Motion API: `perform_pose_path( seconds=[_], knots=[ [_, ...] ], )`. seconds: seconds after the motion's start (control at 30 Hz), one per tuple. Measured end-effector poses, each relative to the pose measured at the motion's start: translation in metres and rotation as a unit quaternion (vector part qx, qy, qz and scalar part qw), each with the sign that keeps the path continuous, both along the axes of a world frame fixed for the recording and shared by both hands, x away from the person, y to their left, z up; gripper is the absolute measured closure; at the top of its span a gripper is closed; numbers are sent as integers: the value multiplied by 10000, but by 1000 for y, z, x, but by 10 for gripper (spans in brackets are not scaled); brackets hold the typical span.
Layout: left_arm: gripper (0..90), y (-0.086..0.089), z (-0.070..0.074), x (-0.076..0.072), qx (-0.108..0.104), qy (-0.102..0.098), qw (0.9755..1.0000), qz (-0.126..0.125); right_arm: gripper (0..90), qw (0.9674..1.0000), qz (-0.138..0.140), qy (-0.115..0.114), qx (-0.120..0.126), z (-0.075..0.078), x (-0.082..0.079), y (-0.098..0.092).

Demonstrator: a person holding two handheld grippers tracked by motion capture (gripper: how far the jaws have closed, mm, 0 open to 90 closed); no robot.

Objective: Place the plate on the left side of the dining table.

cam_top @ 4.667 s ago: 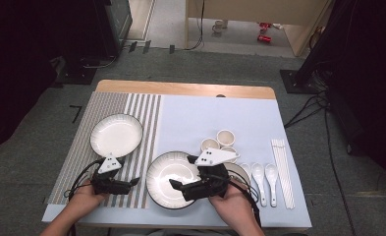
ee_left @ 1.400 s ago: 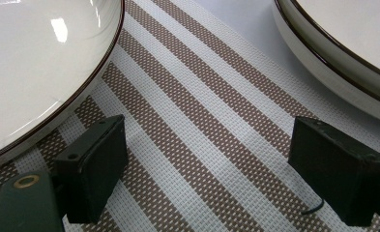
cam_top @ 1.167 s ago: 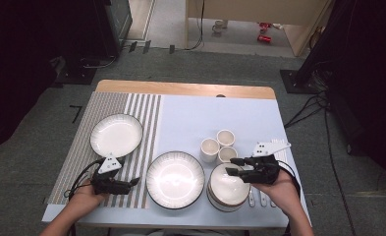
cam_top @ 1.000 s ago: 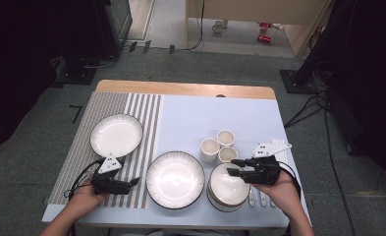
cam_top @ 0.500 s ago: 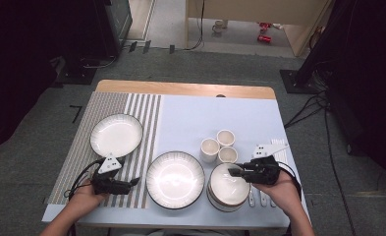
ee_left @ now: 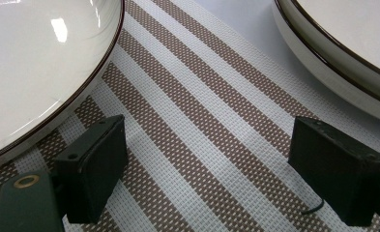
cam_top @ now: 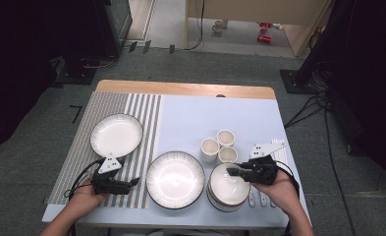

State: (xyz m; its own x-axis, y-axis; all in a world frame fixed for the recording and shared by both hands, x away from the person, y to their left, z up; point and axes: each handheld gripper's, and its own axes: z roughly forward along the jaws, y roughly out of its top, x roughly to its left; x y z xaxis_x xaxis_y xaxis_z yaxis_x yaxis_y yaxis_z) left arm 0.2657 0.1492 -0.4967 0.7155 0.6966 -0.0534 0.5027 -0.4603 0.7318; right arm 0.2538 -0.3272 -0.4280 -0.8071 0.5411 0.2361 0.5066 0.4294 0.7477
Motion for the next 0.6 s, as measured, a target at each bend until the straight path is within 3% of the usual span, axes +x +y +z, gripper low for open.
perform_pose_path(
  seconds=[0.2, 0.4, 0.6],
  knots=[
    [138, 0, 0, 0, 3, -1, 10000, -2, 804, 9999, 55, 37, -146, 0, 1, 1],
    [138, 0, 0, 0, 3, -2, 10000, -3, 815, 9998, 8, 188, -100, 1, 4, 1],
    [138, 0, 0, 0, 4, 0, 10000, -2, 821, 9987, -91, 491, 91, 1, 7, -2]
  ],
)
